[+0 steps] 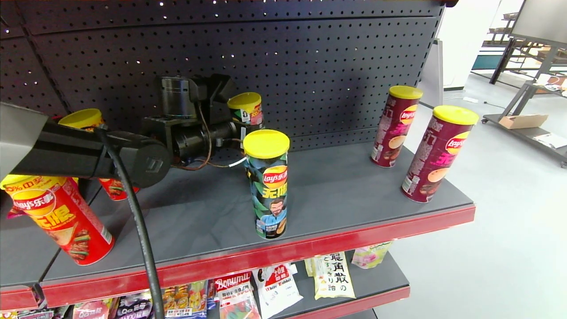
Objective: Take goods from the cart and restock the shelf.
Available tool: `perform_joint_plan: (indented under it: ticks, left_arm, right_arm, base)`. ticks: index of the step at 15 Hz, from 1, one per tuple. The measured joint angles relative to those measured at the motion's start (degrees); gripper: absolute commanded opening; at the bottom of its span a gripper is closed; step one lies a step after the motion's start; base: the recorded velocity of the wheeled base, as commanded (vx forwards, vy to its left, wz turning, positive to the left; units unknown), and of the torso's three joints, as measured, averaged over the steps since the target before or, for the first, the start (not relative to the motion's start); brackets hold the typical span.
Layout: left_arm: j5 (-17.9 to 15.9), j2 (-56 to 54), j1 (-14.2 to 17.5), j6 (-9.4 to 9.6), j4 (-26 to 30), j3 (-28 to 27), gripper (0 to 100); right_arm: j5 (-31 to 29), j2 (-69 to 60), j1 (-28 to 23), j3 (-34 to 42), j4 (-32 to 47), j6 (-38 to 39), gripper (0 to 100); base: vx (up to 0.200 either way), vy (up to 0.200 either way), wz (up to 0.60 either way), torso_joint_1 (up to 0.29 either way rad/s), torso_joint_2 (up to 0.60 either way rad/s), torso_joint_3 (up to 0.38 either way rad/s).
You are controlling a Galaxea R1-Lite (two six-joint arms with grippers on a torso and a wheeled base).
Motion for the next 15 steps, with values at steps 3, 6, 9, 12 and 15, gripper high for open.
perform_joint_plan:
  ticks: [3, 6, 9, 12, 15]
  left_arm:
    - [0.9, 0.0, -0.5, -0.48, -0.1, 0.0, 0]
    - [0.8, 0.0, -0.4, -0.39, -0.4, 0.5, 0]
    - [0.8, 0.1, -0.5, -0.33, -0.5, 1.3, 0]
    - [0.9, 0.2, -0.4, -0.26, -0.4, 1.6, 0]
    - [0.8, 0.2, -0.4, -0.15, -0.1, 1.6, 0]
  right_arm:
    - [0.0, 0.0, 0.0, 0.0, 0.0, 0.0, 100]
    - [0.0, 0.0, 0.0, 0.0, 0.0, 0.0, 100]
    - [0.0, 0.0, 0.0, 0.0, 0.0, 0.0, 100]
    - [0.0, 0.0, 0.0, 0.0, 0.0, 0.0, 100]
    - [0.0, 0.0, 0.0, 0.0, 0.0, 0.0, 100]
  base:
    - [0.0, 0.0, 0.0, 0.0, 0.0, 0.0]
    - [0.0, 0.0, 0.0, 0.0, 0.0, 0.0]
    - [0.0, 0.0, 0.0, 0.0, 0.0, 0.0]
    - [0.0, 0.0, 0.0, 0.0, 0.0, 0.0]
    - [0.0, 0.0, 0.0, 0.0, 0.0, 0.0]
